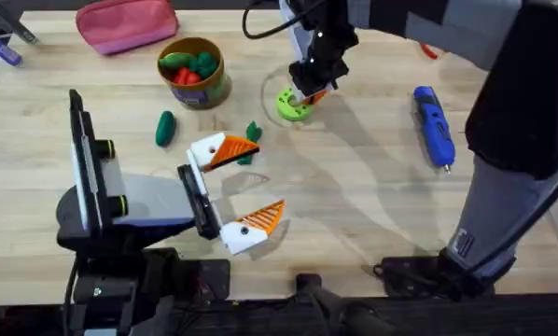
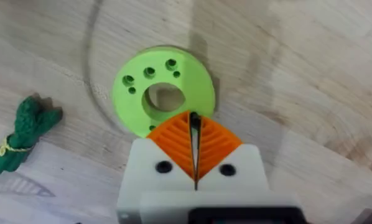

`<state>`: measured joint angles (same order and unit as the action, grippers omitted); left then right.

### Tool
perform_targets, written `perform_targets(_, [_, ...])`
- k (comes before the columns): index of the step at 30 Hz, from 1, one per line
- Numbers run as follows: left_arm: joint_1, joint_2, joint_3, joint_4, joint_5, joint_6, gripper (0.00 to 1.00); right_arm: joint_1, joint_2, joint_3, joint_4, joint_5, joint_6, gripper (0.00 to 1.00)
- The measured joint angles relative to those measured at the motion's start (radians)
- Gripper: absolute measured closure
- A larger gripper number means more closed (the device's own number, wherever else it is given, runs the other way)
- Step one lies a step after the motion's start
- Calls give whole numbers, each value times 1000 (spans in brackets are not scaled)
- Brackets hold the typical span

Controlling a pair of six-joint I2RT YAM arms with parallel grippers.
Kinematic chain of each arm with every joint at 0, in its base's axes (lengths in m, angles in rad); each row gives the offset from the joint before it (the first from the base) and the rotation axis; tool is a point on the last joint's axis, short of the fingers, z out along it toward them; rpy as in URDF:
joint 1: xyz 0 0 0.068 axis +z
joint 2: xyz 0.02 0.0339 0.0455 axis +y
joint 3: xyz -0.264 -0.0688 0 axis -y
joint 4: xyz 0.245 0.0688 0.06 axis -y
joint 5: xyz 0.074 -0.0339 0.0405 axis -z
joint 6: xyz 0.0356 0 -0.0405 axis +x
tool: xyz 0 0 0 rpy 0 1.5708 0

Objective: Pick up the gripper from the table and insert it into the empty holder that is missing its gripper. Then pick up a screw, insert it into the mounting hole, and use the screwdriver to tighten it. Finally, clean up the table by picking up the vegetable and placing it into the bucket.

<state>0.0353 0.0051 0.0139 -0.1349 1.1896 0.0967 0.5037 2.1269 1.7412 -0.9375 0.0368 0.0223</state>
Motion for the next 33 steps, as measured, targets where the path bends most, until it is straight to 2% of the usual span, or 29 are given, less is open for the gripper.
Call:
perform_targets(9, [0,0,0,0,0,0,16,0,0,4,-2,5,0,993])
perform_targets(18, [0,0,0,0,0,0,16,0,-3,19,-3,15,-1,926])
perform_targets(24, [0,0,0,0,0,0,15,0,-3,20,2,16,-1,990])
perform_targets(28, [0,0,0,0,0,0,15,0,-2,20,5,19,-3,832])
perform_targets(31, [0,0,0,0,0,0,15,0,-3,20,13,19,-4,746])
perform_targets(33, [0,0,0,0,0,0,15,0,-3,21,14,19,-4,731])
